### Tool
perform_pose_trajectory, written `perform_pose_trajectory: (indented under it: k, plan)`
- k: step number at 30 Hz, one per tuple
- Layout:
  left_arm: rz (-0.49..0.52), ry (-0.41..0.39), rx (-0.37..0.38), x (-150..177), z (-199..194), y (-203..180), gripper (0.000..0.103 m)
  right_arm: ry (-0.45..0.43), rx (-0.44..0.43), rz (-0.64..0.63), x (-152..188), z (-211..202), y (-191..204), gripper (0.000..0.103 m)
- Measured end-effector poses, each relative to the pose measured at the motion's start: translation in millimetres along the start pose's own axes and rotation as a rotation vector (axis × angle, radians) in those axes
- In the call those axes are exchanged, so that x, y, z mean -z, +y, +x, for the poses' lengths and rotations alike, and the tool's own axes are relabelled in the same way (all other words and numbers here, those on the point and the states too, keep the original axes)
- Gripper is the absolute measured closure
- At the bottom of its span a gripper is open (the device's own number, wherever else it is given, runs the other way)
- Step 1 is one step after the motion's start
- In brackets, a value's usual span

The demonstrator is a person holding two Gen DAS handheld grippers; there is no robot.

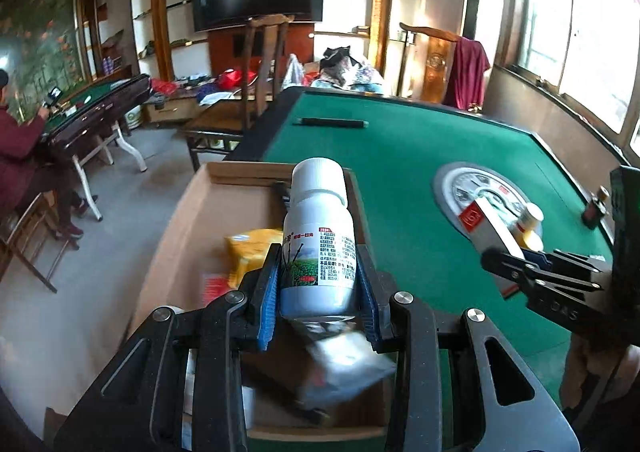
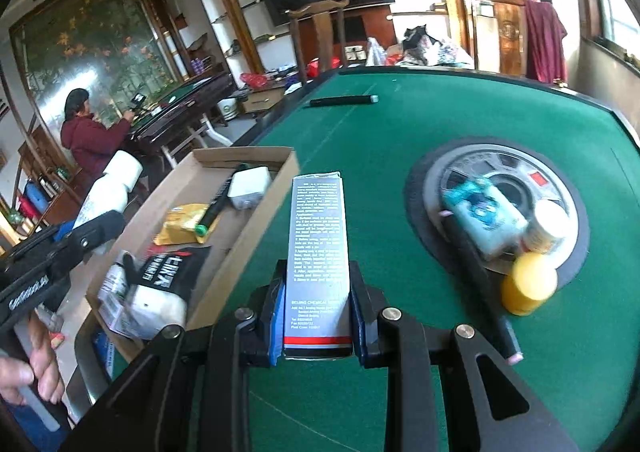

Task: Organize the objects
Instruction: 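Carry the bottle in the left tool and the box in the right tool to the tray, then open the left tool to release the bottle while the right tool releases the box in the tray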

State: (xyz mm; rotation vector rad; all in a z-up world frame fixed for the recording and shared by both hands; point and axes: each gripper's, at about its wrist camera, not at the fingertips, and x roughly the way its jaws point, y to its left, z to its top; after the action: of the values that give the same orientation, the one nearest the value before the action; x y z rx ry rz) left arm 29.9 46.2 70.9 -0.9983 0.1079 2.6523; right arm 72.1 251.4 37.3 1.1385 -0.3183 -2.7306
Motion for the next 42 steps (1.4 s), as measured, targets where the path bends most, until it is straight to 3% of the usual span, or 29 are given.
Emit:
perform_pose_trajectory:
  k: [12, 23, 33, 42]
  plan:
    - [-0.116, 0.104, 0.014, -10, 57, 79, 0.069, 0.095, -0.074, -0.1, -44, 59, 78, 0.077]
    - [-0.144, 0.224, 0.06, -30, 114, 104, 0.069, 0.229, -0.115, -0.081, -88, 147, 117, 0.077]
    - [-0.201, 0.277, 0.086, -22, 140, 121, 0.069, 0.255, -0.073, -0.066, -105, 188, 124, 0.077]
    - [-0.194, 0.261, 0.08, -20, 134, 124, 0.069, 0.264, -0.09, -0.017, -107, 202, 121, 0.075]
